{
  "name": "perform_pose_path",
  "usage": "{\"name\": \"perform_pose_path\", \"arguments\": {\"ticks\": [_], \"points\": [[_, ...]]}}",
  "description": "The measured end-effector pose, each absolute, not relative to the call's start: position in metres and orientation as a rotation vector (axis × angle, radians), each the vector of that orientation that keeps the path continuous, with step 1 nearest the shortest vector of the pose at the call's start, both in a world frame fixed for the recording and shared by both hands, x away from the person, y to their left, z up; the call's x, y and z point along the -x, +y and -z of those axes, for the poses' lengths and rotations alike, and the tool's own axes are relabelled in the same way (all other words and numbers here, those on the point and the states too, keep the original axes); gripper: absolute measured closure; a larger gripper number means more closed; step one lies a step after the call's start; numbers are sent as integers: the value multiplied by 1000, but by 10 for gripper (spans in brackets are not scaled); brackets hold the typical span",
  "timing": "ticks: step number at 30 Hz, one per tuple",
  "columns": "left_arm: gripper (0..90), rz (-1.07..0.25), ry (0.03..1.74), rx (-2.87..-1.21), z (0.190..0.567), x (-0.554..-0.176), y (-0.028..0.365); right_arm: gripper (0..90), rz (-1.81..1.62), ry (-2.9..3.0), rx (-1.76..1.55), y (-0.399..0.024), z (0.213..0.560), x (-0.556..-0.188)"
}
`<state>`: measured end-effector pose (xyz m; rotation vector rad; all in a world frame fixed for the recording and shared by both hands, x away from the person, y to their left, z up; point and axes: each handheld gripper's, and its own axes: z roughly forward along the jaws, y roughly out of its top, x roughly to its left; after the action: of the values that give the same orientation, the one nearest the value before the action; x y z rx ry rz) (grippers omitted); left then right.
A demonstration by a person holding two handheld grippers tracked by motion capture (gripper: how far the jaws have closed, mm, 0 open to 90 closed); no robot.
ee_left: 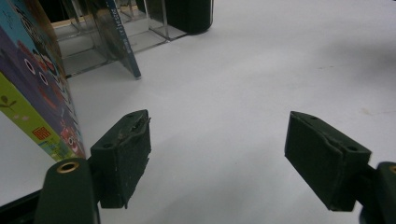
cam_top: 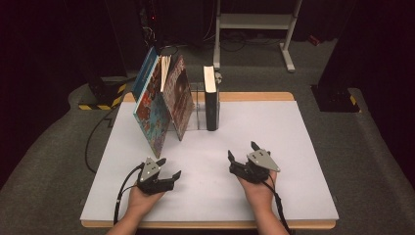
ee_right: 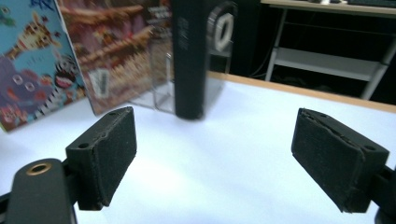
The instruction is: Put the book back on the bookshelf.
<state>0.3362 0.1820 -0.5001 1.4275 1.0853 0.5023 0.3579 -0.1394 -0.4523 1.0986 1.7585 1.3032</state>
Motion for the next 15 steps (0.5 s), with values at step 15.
{"name": "perform_pose_path", "arguments": {"ticks": [15], "points": [[224,-522,1083,-1344,489,-323,191,150,-1231,1852,-1136,-210,481,-330]]}}
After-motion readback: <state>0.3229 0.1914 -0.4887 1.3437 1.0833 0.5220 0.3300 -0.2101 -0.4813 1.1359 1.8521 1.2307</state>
